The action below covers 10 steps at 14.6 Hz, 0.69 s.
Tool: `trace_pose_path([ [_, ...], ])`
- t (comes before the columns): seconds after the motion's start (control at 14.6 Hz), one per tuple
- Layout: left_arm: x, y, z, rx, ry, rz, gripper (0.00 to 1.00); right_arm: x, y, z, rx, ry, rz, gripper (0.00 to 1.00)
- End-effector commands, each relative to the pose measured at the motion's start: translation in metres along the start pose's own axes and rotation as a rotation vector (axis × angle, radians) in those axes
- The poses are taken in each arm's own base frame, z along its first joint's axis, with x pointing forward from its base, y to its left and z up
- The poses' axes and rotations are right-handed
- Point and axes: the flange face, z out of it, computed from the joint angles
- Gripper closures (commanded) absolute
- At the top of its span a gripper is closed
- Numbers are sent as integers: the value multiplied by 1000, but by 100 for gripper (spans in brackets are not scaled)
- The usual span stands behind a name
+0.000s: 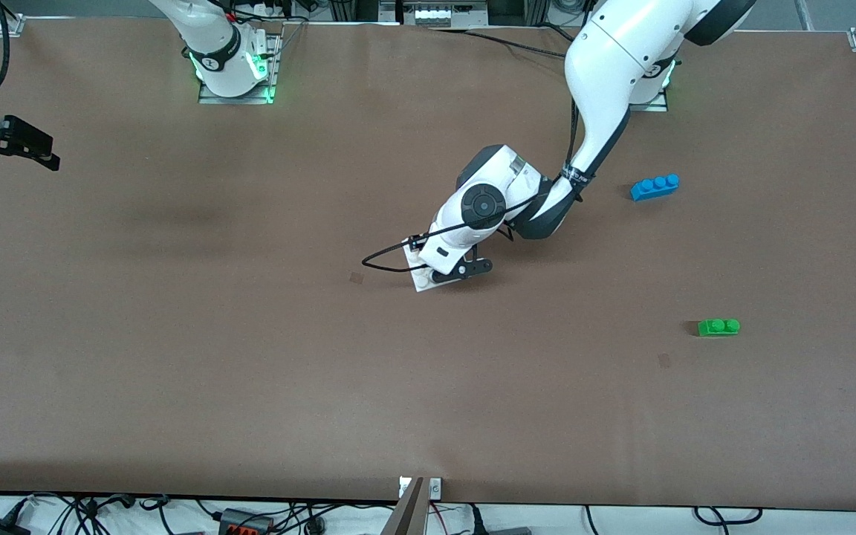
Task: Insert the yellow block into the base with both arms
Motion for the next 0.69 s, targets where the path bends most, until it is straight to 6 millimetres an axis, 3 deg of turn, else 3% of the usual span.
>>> trace_pose_path([
  [0.0, 3, 0, 14, 1, 17, 12, 57, -5, -5, -3, -13, 14, 8, 0],
  [0.21, 5, -2, 14, 25, 45, 41, 57, -10, 11, 4, 28, -29, 57, 0],
  [0.48, 7, -3, 13, 38, 54, 46, 55, -9, 10, 3, 48, -23, 61, 0],
  [0.62, 9, -4, 11, 38, 54, 44, 0, -9, 5, 1, 46, -26, 52, 0],
])
